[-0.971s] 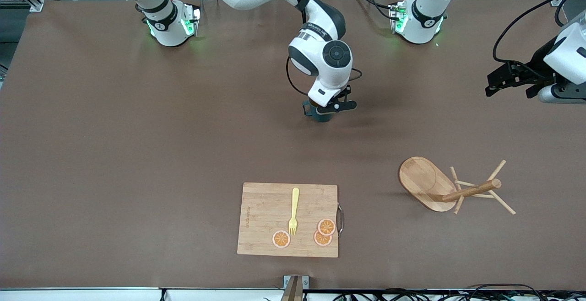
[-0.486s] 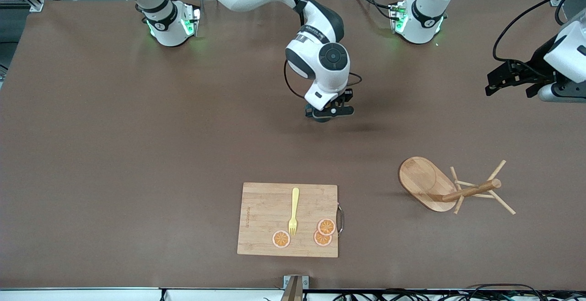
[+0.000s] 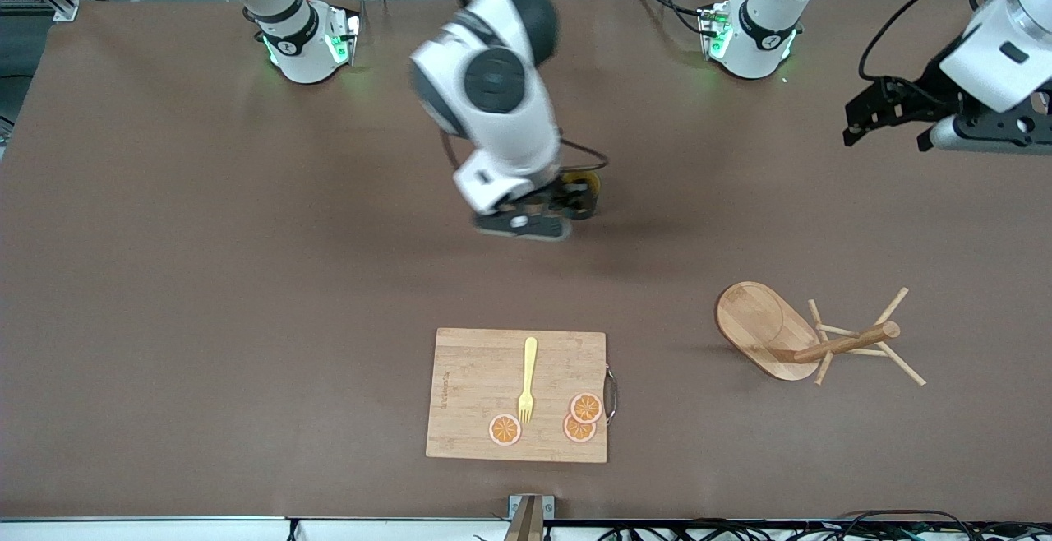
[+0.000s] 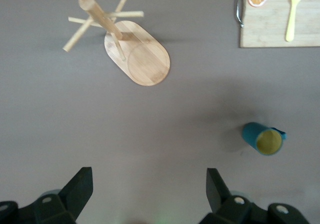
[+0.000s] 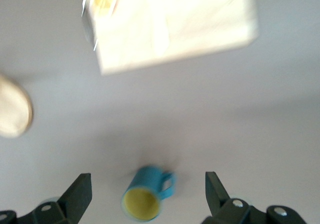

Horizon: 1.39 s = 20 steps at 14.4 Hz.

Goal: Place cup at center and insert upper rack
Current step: 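Carry the teal mug with the right gripper toward the table center, then set the mug down, open the right gripper and withdraw it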

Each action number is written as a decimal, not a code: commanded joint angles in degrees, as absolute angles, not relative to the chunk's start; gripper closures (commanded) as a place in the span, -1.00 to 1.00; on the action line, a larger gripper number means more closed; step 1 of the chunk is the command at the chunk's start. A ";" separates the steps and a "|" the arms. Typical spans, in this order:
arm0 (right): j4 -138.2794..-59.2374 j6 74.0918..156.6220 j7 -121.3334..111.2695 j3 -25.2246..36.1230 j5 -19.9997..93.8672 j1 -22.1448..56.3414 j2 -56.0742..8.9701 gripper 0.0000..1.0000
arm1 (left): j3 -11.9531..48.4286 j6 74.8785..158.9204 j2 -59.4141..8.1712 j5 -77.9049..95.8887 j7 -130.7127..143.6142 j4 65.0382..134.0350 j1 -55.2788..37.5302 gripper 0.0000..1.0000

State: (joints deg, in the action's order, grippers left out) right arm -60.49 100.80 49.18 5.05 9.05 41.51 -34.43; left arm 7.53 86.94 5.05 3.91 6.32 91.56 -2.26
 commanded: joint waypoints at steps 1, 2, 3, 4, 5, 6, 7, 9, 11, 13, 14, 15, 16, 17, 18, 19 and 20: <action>-63.98 95.21 42.48 3.78 3.71 32.64 -28.05 -1.00 | 11.58 85.87 9.92 4.83 10.96 94.30 -2.02 -1.00; -63.90 92.49 40.19 3.95 3.60 29.65 -27.52 -1.00 | 13.69 85.87 11.24 4.83 13.60 95.00 -2.11 -1.00; -63.90 89.59 37.99 4.13 3.60 26.40 -26.20 -1.00 | 15.80 85.87 12.21 4.83 16.15 95.36 -2.11 -1.00; -63.98 86.78 34.58 4.04 3.60 22.97 -24.63 -1.00 | 18.00 85.43 12.83 4.83 18.96 95.54 -2.11 -1.00; -63.98 84.75 30.36 4.04 3.52 20.07 -23.83 -1.00 | 20.45 85.34 12.92 4.83 21.51 95.62 -2.11 -1.00; -63.90 82.90 26.15 4.04 3.43 16.99 -22.95 -1.00 | 23.18 85.34 12.92 4.83 24.40 95.71 -2.11 -1.00; -63.98 82.18 22.01 4.04 3.51 14.00 -22.16 -1.00 | 25.99 85.43 12.83 4.83 27.74 95.71 -2.11 -1.00; -64.33 82.09 18.91 4.04 3.52 11.00 -21.01 -1.00 | 30.56 86.39 12.31 4.83 32.50 95.71 -2.11 -1.00; -67.30 82.44 13.66 4.04 3.52 7.75 -18.56 -1.00 | 35.05 89.19 11.34 4.83 37.94 95.97 -2.11 -1.00; -71.17 83.84 7.15 4.04 3.43 3.28 -15.66 -1.00 | 39.00 92.71 9.59 4.75 43.04 96.33 -2.11 -1.00; -71.54 84.11 3.90 4.04 3.43 1.69 -14.95 -1.00 | 40.15 94.29 8.54 4.75 44.81 96.33 -2.28 -1.00; -71.37 84.11 0.47 4.04 2.82 0.45 -14.59 -1.00 | 41.47 95.87 6.96 4.49 46.74 96.24 -2.37 -1.00; -71.37 84.20 -2.61 3.96 0.38 -0.17 -13.98 -1.00 | 42.88 97.80 5.64 4.31 48.76 96.15 -2.46 -1.00; -71.72 84.29 -2.98 3.96 -0.17 -0.87 -13.10 -1.00 | 44.28 100.26 3.88 3.96 51.48 96.15 -2.46 -1.00; -72.50 85.07 -2.90 3.96 -0.18 -1.14 -12.23 -1.00 | 45.69 102.55 2.04 3.17 54.29 96.15 -2.63 -1.00; -74.25 86.47 -2.90 3.96 -0.26 -0.97 -10.82 -1.00 | 47.01 104.48 0.28 1.16 56.75 96.15 -2.81 -1.00; -76.09 87.88 -2.90 3.87 -0.26 -0.97 -9.59 -1.00 | 48.50 106.33 -1.82 -1.82 60.26 96.15 -3.77 -1.00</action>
